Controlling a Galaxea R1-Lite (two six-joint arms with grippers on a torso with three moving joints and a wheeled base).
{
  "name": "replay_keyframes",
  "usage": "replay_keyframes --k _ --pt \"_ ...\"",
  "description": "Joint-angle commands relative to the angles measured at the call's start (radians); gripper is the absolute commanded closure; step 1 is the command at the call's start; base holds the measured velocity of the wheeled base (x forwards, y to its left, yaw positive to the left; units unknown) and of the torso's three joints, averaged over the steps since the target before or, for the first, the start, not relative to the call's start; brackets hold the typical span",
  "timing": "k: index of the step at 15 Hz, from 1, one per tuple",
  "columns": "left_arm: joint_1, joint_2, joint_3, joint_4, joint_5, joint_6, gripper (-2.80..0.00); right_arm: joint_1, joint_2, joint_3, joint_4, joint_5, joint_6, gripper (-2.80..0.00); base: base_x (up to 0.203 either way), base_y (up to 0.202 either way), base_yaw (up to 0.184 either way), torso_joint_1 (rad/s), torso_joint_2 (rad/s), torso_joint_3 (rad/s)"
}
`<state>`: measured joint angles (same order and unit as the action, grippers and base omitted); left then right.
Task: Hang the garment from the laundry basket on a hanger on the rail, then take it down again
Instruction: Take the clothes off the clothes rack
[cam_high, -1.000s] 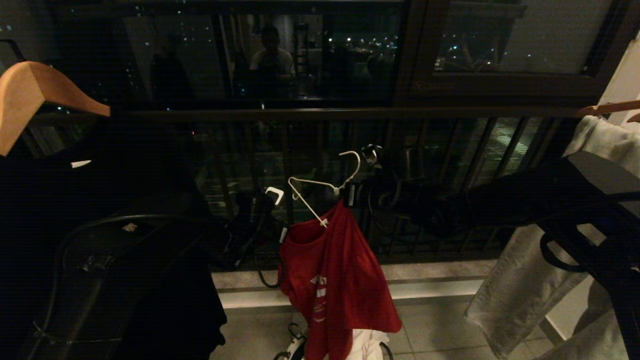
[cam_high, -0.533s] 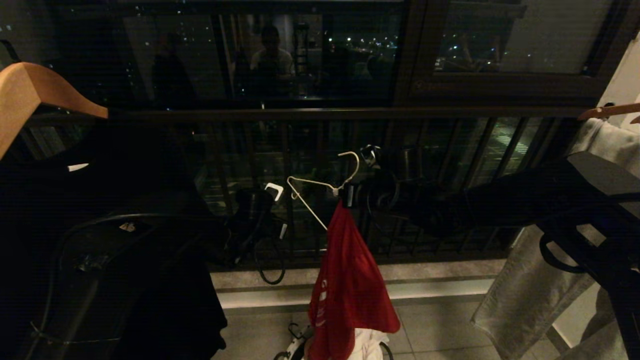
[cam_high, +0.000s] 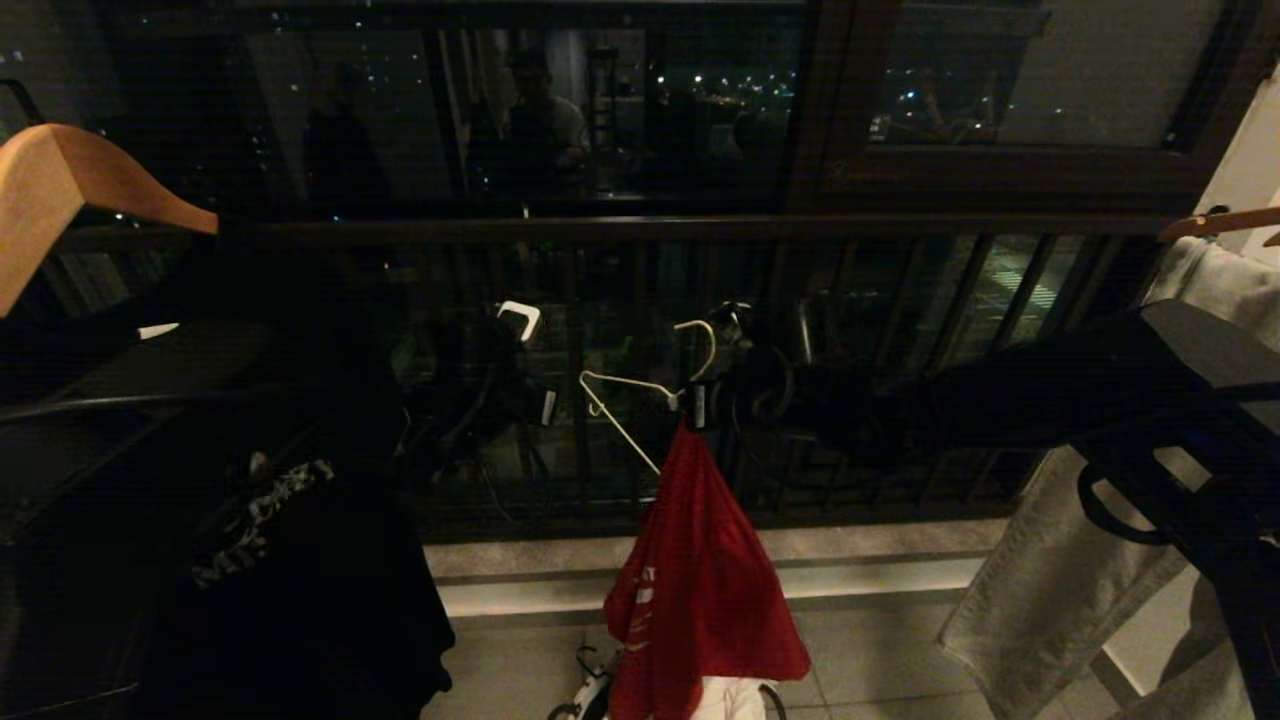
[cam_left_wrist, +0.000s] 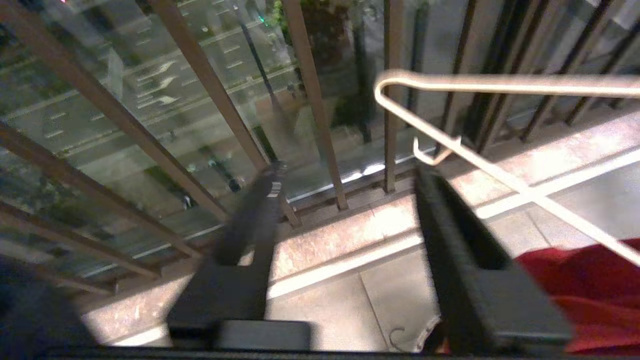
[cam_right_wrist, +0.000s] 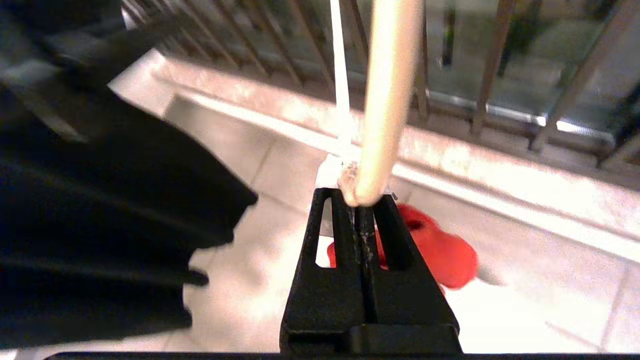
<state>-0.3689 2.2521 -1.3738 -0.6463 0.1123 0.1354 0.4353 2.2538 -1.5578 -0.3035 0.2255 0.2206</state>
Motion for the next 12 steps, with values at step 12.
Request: replay_keyframes --k 12 --pt "0.094 -0.086 0.061 0.334 -0.595 -0.145 0.00 0.039 0.032 -0.241 0.157 -0.002 -0.006 0.00 0.000 0.000 0.000 0.000 0.00 0.000"
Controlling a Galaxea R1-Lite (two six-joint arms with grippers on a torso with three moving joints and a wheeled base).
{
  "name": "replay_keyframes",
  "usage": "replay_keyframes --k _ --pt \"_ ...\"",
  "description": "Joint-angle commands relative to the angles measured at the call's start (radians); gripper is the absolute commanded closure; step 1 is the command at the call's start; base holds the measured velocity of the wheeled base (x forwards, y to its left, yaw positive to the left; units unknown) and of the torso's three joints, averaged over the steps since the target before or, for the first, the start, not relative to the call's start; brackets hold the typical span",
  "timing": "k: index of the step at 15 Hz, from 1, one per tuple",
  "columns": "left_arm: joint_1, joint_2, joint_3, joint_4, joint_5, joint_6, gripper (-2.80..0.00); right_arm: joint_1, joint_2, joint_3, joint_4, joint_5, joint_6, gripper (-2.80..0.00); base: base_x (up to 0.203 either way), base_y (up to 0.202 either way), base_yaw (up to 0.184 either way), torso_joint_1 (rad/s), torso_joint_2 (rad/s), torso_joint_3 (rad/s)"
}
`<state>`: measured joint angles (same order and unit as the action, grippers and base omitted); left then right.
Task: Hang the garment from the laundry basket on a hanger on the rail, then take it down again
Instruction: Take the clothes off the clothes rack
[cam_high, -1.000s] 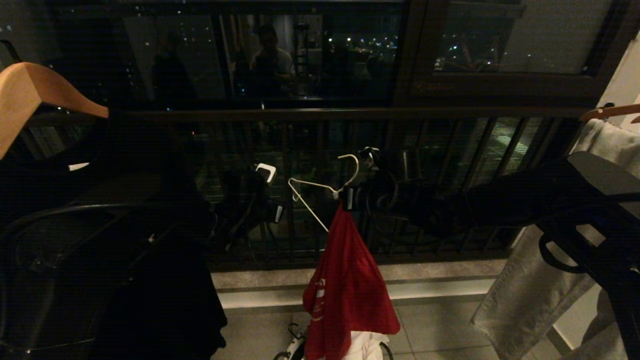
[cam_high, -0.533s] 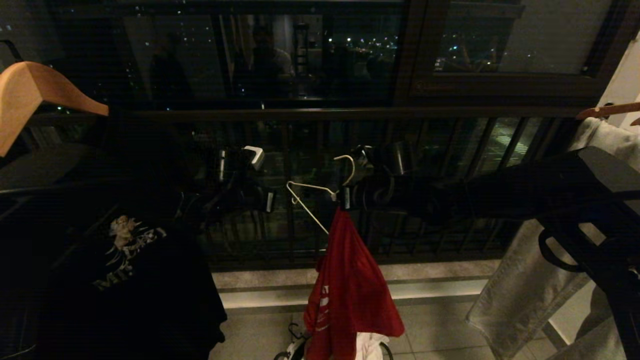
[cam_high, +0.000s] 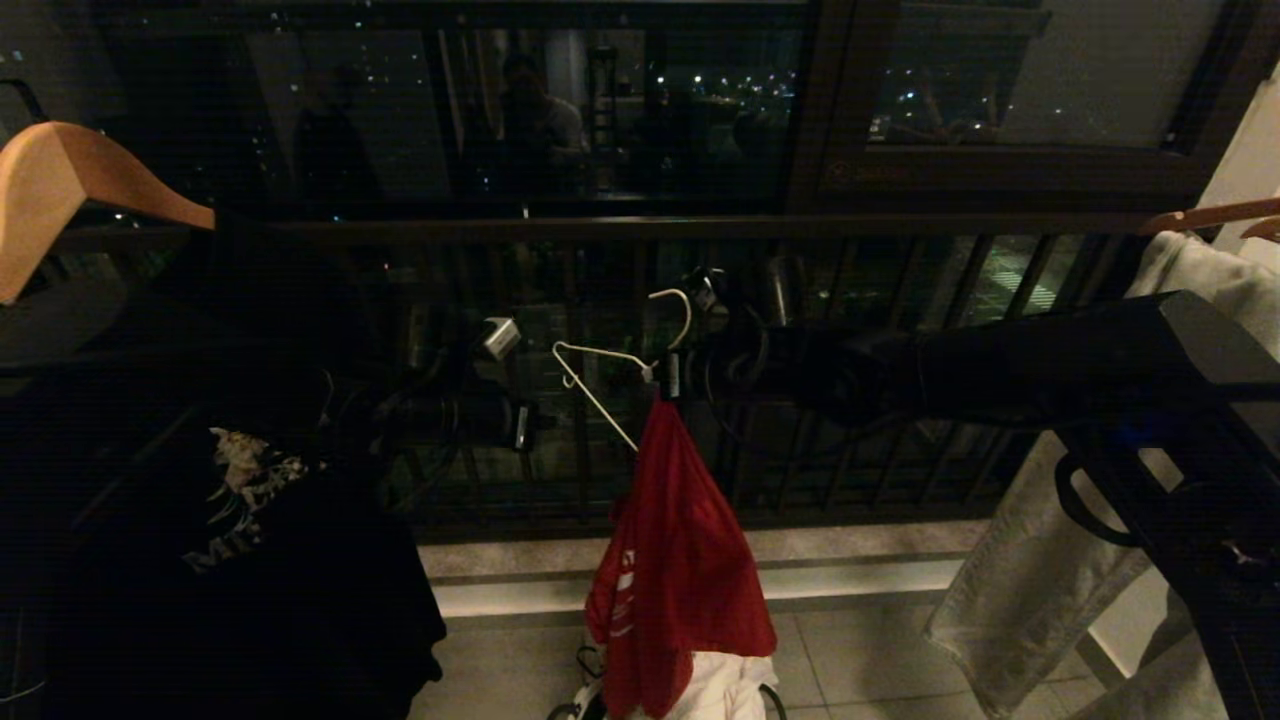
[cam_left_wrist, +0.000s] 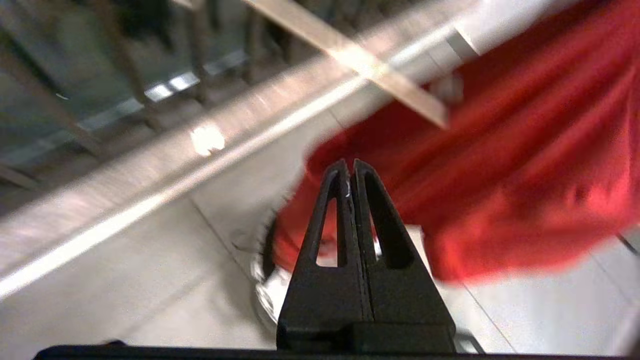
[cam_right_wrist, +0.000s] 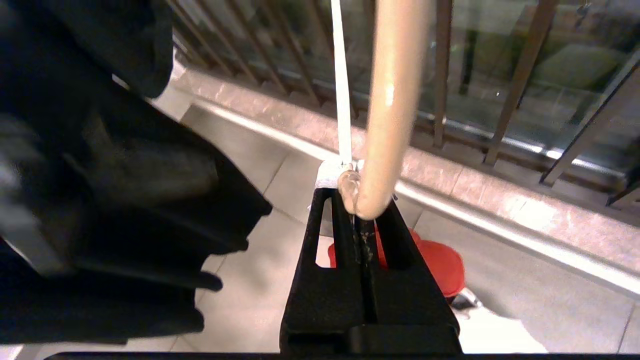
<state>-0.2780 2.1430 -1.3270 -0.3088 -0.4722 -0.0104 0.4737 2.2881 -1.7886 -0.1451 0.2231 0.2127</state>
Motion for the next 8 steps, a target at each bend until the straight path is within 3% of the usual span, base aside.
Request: replay_keyframes --k 1,4,7,8 --pt "0.001 0.035 0.030 -0.009 -0.025 0.005 0.00 0.000 -0.006 -0.011 -0.001 -0.001 0.002 0.00 0.000 0.000 0.000 0.000 0.00 0.000" --pt "-0.006 0.060 0.079 -0.052 -0.106 0.019 0.00 0.000 -0.023 -0.012 0.002 -0.001 0.003 0.00 0.000 0.000 0.000 0.000 0.00 0.000" --pt "-0.030 0.094 0.144 -0.238 -0.110 0.010 0.00 0.000 -0.038 -0.012 0.004 -0.001 0.005 0.00 0.000 0.000 0.000 0.000 0.00 0.000" --pt "-0.037 0.097 0.147 -0.246 -0.108 0.009 0.00 0.000 -0.041 -0.012 0.004 -0.001 0.005 0.00 0.000 0.000 0.000 0.000 0.00 0.000"
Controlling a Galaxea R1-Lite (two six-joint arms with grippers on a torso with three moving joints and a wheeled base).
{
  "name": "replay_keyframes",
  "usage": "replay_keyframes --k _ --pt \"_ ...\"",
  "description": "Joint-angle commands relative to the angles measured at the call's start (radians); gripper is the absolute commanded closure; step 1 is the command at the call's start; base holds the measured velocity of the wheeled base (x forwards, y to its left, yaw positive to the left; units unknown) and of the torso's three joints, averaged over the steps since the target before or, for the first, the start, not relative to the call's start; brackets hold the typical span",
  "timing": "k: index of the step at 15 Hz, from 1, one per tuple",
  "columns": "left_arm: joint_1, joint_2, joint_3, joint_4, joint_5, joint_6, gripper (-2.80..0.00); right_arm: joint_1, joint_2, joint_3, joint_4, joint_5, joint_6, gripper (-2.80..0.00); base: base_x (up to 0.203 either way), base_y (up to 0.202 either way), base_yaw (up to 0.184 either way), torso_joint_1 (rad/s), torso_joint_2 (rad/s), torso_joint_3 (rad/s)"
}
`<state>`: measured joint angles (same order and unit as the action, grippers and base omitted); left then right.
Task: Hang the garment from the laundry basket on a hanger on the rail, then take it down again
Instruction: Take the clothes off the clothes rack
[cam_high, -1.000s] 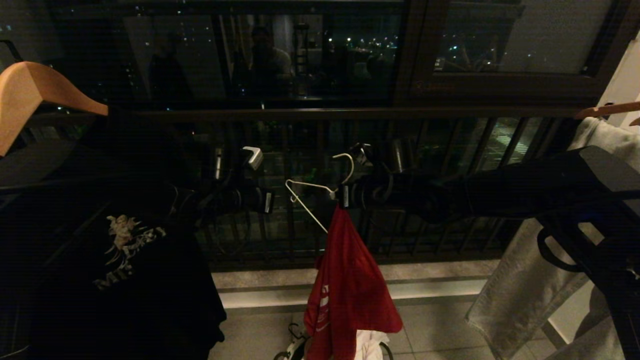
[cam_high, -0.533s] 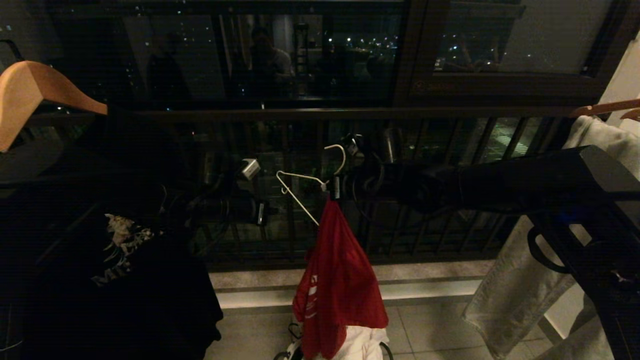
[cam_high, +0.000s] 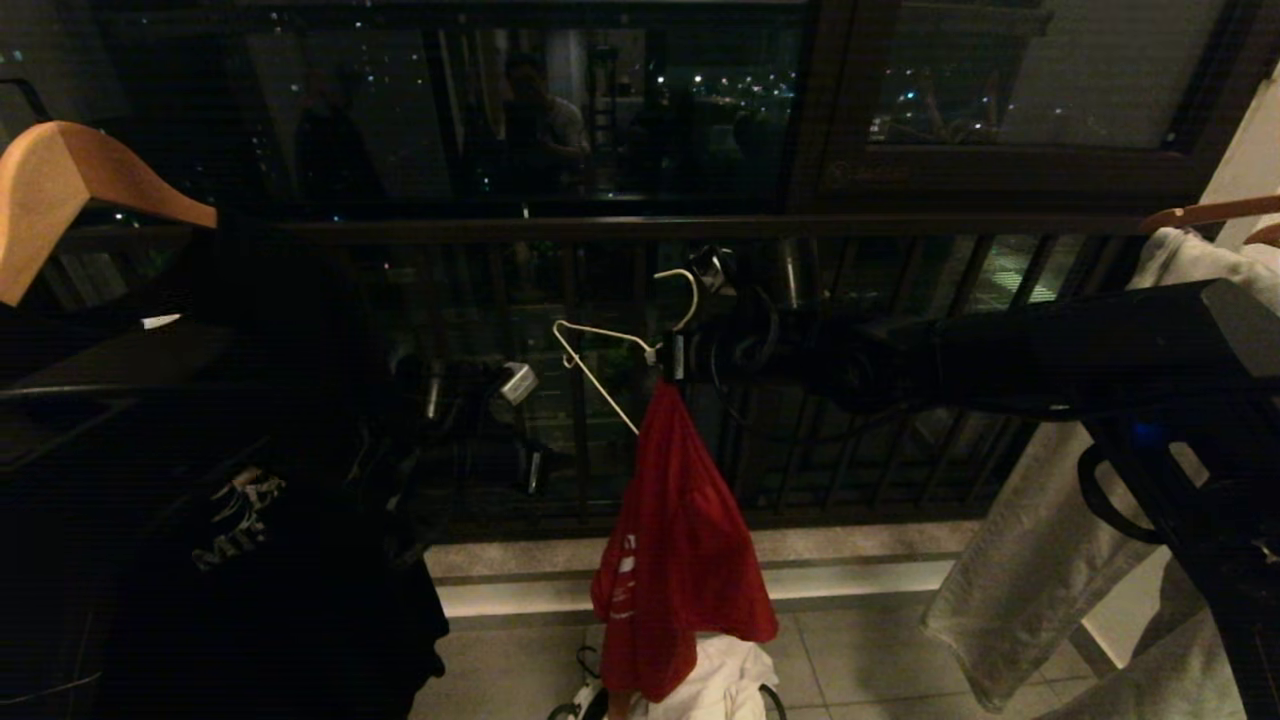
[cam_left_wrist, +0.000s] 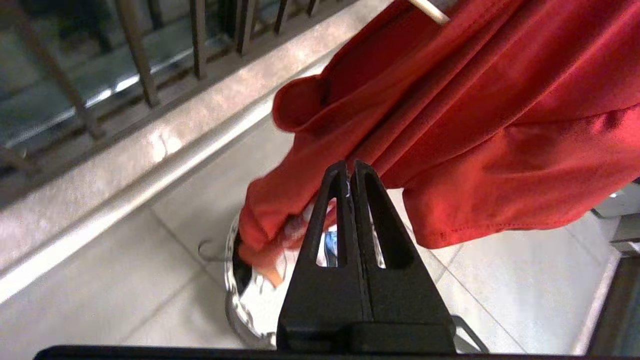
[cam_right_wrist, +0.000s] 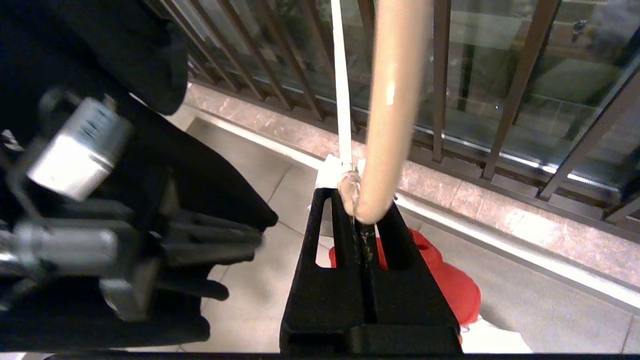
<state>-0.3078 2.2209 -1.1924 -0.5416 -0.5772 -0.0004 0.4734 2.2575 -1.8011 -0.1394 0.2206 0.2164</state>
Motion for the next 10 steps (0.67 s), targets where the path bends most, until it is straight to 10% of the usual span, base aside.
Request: replay_keyframes --k 1,2,10 --pt "-0.019 0.021 0.014 -0.015 0.000 0.002 0.00 0.001 -0.020 0.002 -0.002 0.002 0.003 0.00 0.000 0.000 0.000 0.000 0.00 0.000" --pt "-0.024 0.022 0.018 -0.016 0.002 0.002 -2.80 0.001 -0.025 0.003 -0.002 0.002 0.011 0.00 0.000 0.000 0.000 0.000 0.00 0.000" --pt "-0.067 0.130 0.108 -0.390 -0.003 -0.003 -2.80 0.003 -0.055 0.011 -0.001 0.002 0.042 0.00 0.000 0.000 0.000 0.000 0.00 0.000"
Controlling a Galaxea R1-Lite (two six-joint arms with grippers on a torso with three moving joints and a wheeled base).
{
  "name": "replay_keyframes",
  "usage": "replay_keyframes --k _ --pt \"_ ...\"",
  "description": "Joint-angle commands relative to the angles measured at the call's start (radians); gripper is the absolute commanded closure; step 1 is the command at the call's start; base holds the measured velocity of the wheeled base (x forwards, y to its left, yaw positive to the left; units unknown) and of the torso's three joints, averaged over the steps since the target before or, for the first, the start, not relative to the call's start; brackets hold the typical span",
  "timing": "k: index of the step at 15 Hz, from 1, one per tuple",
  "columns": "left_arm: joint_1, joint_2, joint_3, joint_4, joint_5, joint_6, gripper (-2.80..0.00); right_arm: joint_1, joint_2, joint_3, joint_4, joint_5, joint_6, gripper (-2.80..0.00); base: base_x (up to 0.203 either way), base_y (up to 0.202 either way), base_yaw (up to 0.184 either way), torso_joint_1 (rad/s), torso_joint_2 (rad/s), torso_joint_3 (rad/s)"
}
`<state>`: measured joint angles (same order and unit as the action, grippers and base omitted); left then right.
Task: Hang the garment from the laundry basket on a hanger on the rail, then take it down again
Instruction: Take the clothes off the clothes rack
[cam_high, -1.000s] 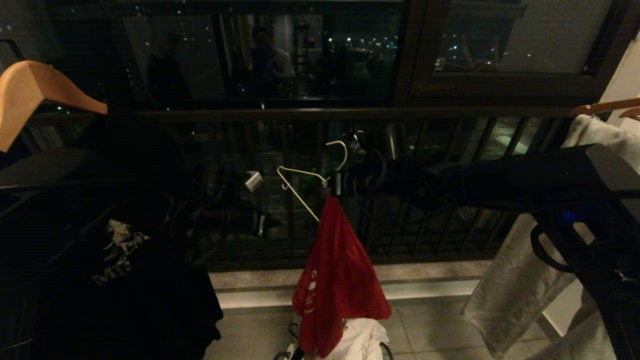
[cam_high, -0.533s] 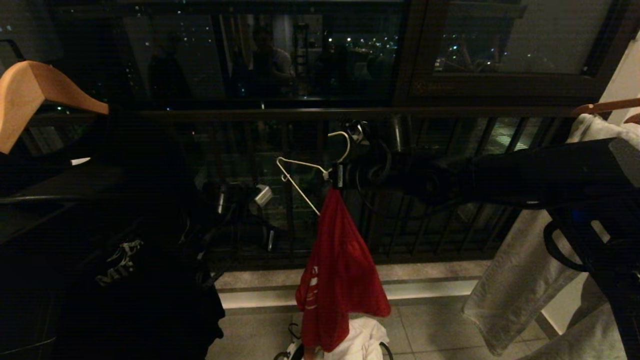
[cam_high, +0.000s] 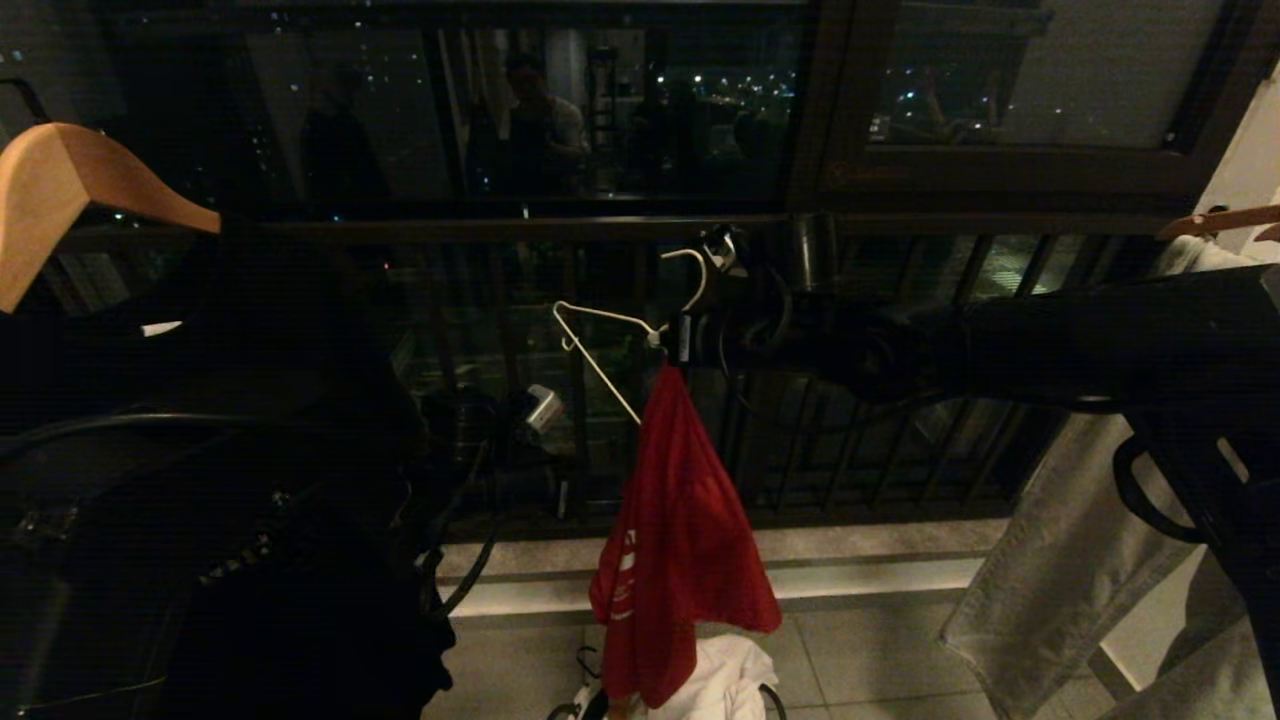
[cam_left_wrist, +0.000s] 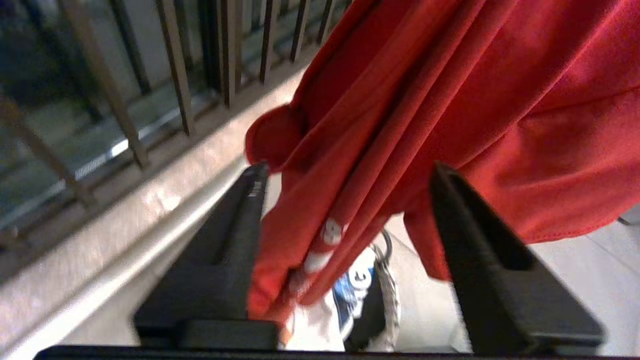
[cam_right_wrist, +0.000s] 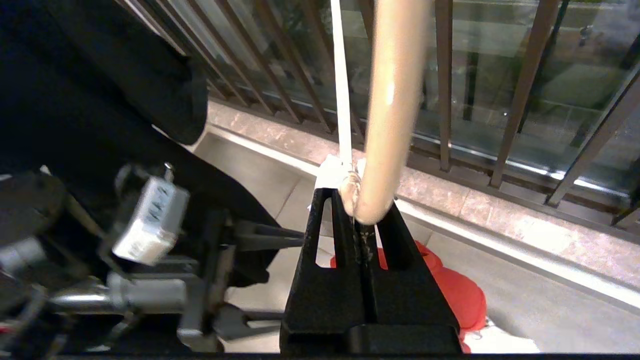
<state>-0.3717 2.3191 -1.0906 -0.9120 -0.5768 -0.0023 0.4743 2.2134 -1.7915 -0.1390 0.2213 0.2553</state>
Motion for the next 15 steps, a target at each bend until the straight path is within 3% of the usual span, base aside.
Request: replay_keyframes --k 1,6,8,15 --pt "-0.009 0.039 0.008 -0.044 -0.003 -0.002 -2.80 0.003 -0.018 0.005 -0.001 0.003 0.007 0.00 0.000 0.000 0.000 0.000 0.00 0.000" --pt "-0.029 0.043 0.069 -0.189 -0.015 -0.033 -2.80 0.009 -0.049 0.011 -0.001 0.003 0.033 0.00 0.000 0.000 0.000 0.000 0.00 0.000" --pt "-0.048 0.031 0.088 -0.203 -0.027 -0.064 -2.80 0.009 -0.058 0.015 -0.002 0.003 0.035 0.00 0.000 0.000 0.000 0.000 0.00 0.000" --pt "-0.089 0.016 0.101 -0.205 -0.044 -0.082 -2.80 0.011 -0.087 0.026 -0.002 0.007 0.056 0.00 0.000 0.000 0.000 0.000 0.00 0.000"
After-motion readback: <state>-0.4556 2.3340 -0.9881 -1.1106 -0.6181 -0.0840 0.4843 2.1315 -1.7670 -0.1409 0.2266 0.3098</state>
